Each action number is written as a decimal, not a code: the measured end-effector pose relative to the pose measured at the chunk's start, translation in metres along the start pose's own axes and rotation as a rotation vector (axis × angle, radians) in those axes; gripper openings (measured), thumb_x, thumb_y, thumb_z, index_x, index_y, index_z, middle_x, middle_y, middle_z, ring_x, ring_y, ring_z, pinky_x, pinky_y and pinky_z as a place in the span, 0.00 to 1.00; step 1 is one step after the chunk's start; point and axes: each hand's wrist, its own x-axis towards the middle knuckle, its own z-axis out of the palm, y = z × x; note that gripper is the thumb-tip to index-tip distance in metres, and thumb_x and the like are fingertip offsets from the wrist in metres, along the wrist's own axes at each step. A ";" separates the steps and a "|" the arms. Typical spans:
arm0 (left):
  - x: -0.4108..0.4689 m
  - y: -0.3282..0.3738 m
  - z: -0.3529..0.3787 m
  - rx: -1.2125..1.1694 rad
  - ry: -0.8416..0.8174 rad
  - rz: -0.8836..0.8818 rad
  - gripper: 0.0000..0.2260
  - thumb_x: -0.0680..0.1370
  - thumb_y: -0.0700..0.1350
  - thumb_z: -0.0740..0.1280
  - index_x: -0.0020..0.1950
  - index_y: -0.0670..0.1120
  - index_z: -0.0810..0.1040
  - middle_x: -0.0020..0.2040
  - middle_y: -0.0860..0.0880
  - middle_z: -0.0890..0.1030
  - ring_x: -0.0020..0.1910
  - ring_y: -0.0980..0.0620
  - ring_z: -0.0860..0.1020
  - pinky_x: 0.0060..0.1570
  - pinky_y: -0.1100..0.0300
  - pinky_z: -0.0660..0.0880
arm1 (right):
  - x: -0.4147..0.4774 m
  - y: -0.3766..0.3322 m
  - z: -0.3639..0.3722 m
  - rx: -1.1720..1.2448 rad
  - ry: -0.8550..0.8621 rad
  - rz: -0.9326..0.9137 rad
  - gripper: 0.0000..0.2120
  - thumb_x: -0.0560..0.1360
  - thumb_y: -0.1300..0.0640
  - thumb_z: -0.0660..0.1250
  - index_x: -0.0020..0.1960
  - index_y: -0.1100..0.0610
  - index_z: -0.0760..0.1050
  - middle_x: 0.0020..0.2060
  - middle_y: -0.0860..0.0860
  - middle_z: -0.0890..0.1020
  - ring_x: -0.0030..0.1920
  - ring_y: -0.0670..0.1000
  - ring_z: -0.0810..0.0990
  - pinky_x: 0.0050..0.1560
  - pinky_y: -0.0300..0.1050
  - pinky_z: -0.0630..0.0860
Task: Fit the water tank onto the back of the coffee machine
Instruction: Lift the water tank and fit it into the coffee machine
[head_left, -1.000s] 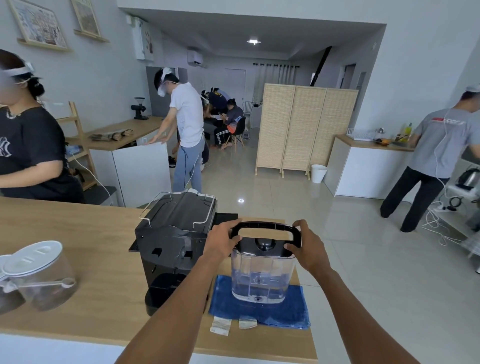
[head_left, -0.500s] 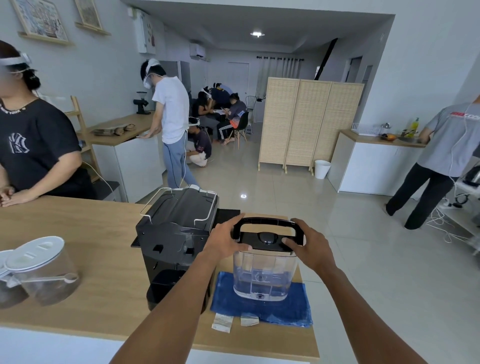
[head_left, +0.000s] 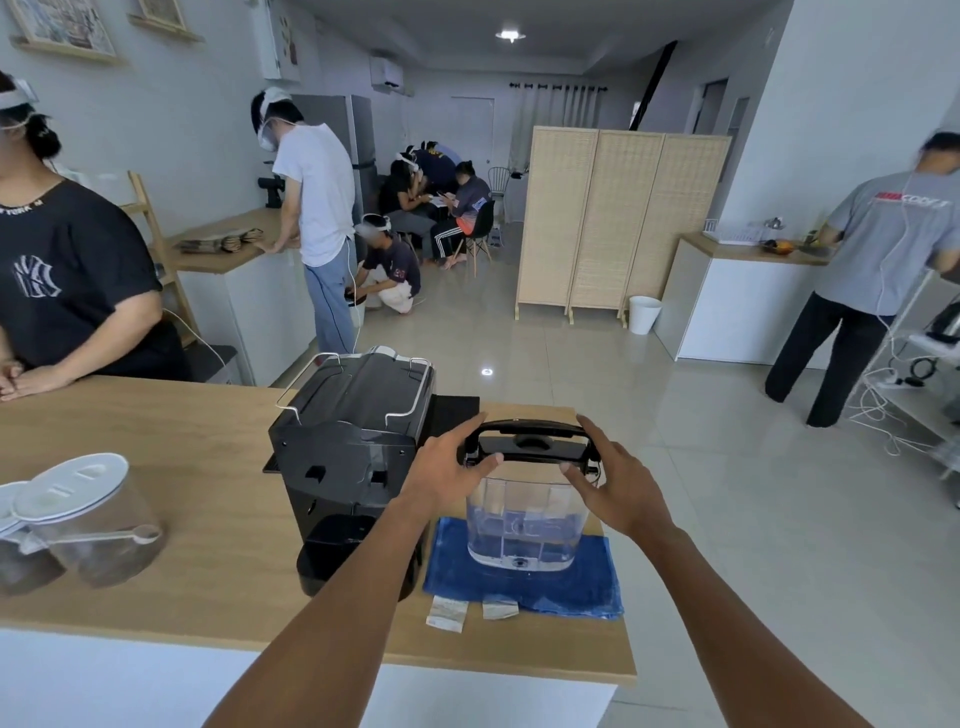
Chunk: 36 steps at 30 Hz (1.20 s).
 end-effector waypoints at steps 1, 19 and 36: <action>-0.004 0.002 0.002 -0.013 0.016 -0.017 0.30 0.75 0.62 0.69 0.75 0.62 0.64 0.58 0.48 0.84 0.50 0.51 0.81 0.55 0.58 0.75 | -0.003 0.000 0.001 0.003 0.001 0.004 0.34 0.76 0.34 0.60 0.78 0.38 0.50 0.61 0.54 0.78 0.51 0.54 0.81 0.49 0.47 0.78; -0.013 0.002 0.021 0.011 0.013 -0.076 0.22 0.80 0.60 0.61 0.74 0.59 0.68 0.72 0.50 0.73 0.71 0.48 0.71 0.64 0.45 0.74 | -0.018 0.000 0.018 0.085 -0.003 0.114 0.28 0.78 0.36 0.54 0.76 0.40 0.58 0.65 0.54 0.76 0.59 0.55 0.78 0.56 0.49 0.76; -0.014 -0.014 0.030 0.108 -0.084 0.015 0.25 0.75 0.71 0.52 0.71 0.78 0.50 0.74 0.42 0.68 0.51 0.50 0.82 0.59 0.39 0.75 | -0.005 0.005 0.029 0.102 -0.118 0.152 0.28 0.78 0.33 0.45 0.77 0.35 0.49 0.52 0.56 0.80 0.48 0.53 0.79 0.46 0.47 0.75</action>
